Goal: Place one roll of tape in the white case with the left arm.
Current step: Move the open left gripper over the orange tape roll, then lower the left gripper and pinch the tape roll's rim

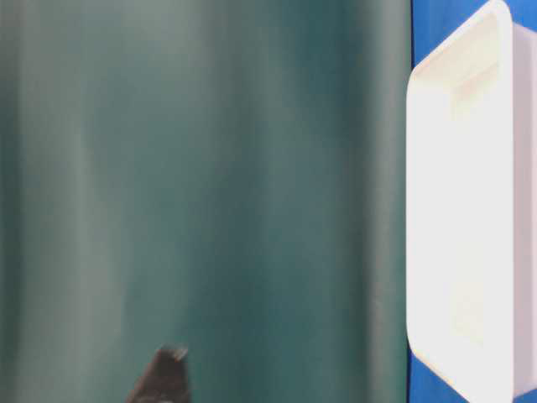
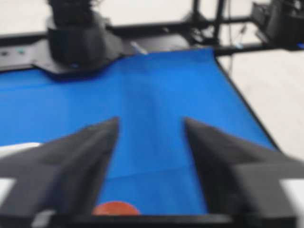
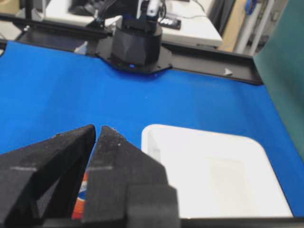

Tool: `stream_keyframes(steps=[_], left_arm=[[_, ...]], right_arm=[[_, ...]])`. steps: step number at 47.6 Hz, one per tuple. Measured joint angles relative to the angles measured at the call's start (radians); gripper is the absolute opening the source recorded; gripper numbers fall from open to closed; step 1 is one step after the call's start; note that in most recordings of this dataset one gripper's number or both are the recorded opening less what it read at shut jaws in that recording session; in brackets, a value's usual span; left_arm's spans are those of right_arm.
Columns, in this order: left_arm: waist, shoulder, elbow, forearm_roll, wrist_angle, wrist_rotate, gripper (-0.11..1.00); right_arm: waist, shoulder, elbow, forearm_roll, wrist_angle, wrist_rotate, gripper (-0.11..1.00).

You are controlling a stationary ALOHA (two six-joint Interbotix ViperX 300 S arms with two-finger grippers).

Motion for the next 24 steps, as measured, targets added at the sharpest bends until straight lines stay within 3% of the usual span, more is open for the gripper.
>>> stream_keyframes(steps=[5, 17, 24], left_arm=[[-0.015, 0.072, -0.043, -0.002, 0.026, -0.029, 0.88], [-0.021, 0.255, -0.195, -0.002, 0.225, -0.143, 0.87], [-0.021, 0.353, -0.282, -0.002, 0.348, -0.163, 0.88]], right_arm=[[-0.002, 0.005, 0.000, 0.000, 0.003, 0.000, -0.11], [-0.003, 0.011, 0.000, 0.000, 0.031, 0.000, -0.11], [-0.003, 0.012, 0.000, 0.000, 0.041, 0.000, -0.11]])
